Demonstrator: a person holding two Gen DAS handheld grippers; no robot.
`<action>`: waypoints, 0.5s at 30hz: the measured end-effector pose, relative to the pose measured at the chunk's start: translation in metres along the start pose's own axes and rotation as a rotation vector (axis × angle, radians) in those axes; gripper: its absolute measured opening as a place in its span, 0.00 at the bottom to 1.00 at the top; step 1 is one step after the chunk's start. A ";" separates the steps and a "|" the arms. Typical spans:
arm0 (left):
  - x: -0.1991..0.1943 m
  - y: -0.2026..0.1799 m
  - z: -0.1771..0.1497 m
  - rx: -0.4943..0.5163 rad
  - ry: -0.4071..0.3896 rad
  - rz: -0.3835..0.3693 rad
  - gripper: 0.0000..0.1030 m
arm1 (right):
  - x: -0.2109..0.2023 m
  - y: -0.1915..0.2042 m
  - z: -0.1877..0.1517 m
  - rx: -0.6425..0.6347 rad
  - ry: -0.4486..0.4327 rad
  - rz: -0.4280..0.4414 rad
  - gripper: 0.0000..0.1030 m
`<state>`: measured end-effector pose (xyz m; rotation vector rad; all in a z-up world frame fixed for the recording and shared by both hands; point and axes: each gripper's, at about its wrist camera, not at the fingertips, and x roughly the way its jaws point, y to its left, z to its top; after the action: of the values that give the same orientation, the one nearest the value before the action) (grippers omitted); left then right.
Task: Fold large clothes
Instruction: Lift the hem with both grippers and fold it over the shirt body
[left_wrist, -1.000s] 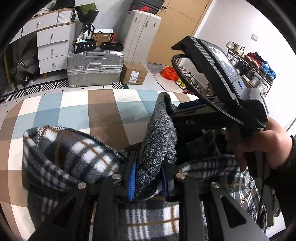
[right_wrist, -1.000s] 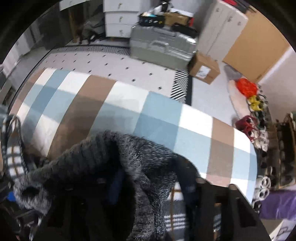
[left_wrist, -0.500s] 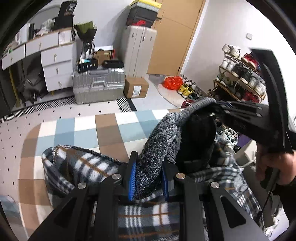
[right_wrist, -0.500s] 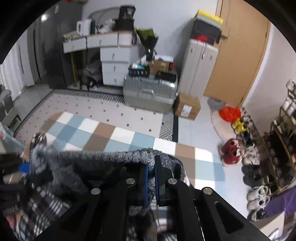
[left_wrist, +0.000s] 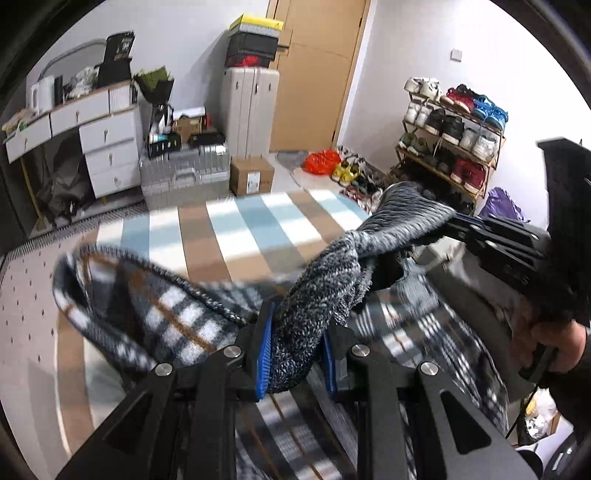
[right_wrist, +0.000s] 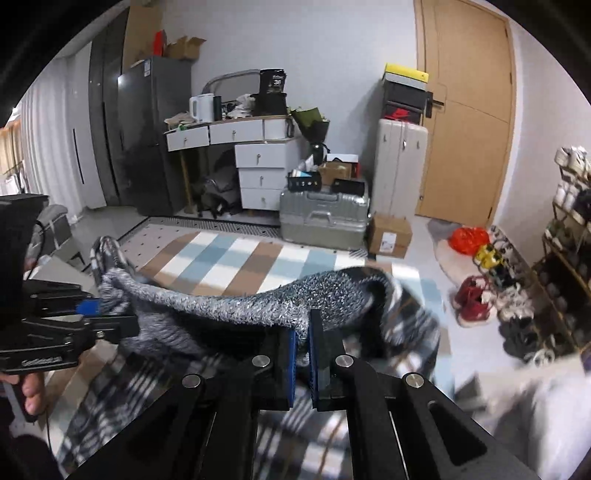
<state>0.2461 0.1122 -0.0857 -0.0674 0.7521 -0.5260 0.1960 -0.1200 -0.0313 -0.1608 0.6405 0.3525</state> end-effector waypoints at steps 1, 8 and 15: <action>0.001 0.000 -0.008 -0.015 0.013 -0.007 0.17 | -0.005 0.004 -0.015 0.012 0.013 0.008 0.05; 0.005 -0.013 -0.054 -0.060 0.117 -0.025 0.17 | -0.016 0.015 -0.101 0.101 0.123 0.046 0.05; 0.028 -0.007 -0.082 -0.140 0.276 -0.087 0.20 | 0.007 0.010 -0.152 0.209 0.275 0.116 0.06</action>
<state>0.2053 0.1029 -0.1619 -0.1600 1.0595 -0.5713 0.1135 -0.1475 -0.1565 0.0294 0.9563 0.3755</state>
